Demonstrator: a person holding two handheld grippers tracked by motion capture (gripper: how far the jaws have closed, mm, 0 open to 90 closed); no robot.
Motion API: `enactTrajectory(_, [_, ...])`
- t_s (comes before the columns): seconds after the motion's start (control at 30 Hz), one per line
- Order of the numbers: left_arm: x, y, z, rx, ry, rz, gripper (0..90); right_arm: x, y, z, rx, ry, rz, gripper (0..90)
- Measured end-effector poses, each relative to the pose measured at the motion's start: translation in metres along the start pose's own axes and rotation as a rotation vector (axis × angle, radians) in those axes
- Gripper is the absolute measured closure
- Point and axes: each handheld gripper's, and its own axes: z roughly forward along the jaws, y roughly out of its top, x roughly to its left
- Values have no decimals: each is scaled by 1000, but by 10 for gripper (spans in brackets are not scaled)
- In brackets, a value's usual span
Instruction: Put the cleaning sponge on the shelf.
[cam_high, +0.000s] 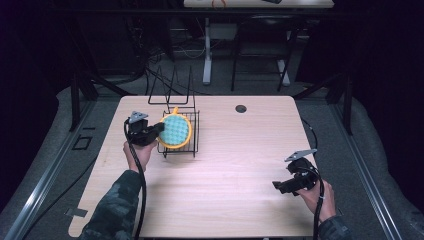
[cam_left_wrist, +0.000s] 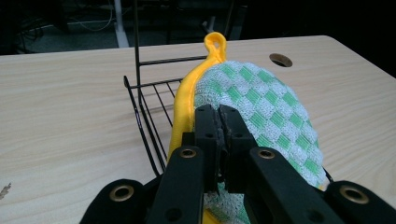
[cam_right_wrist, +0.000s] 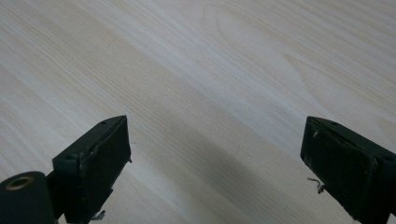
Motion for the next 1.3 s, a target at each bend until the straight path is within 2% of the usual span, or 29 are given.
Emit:
enactTrajectory(0.33, [0, -3, 12, 16, 5, -5, 875, 0, -1, -1, -2, 4, 7, 77])
enactTrajectory(0.47, [1, -3, 14, 28, 8, 0, 875, 1, -1, 1, 6, 8, 0, 77])
enactTrajectory(0.6, [2, -3, 16, 28, 7, -22, 875, 0, -1, 0, 1, 2, -1, 77])
enactTrajectory(0.7, [2, -4, 18, 35, -3, -25, 875, 1, 0, -1, 1, 5, -2, 77])
enactTrajectory(1.1, [4, -7, 24, 57, 7, -42, 875, 1, 1, 0, -6, 7, 0, 78])
enactTrajectory(1.3, [3, -7, 27, 60, 15, -36, 875, 3, 2, 1, -1, 8, -8, 79])
